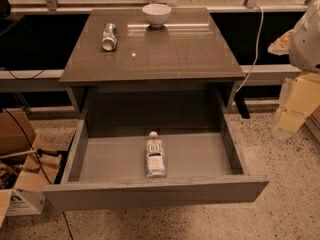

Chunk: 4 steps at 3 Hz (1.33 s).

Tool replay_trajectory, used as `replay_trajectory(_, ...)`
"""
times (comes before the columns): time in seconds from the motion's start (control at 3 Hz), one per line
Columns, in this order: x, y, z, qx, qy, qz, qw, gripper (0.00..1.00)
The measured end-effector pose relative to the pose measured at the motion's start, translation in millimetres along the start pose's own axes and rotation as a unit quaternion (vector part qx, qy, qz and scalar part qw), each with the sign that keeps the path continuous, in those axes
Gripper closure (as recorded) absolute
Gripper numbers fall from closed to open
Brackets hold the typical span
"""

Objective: Pick blue plastic bottle from top drawer and place on counter

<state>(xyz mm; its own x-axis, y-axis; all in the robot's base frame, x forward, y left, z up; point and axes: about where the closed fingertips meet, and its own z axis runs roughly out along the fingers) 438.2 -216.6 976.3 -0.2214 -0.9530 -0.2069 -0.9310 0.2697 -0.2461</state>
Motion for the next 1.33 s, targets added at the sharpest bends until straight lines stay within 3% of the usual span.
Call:
replay_trajectory(0.33,0,0,0,0.000,0.000,0.000,1.0000,0.00)
replay_trajectory(0.67,-8,-4,10,-0.008,-0.024,0.048,0.9985,0.00)
replay_trajectory(1.0,-28,-15,49,-0.034,-0.048,0.134,0.9893,0.00)
replay_trajectory(1.33,-36,-14,82,-0.054,-0.071,0.234,0.9681,0.00)
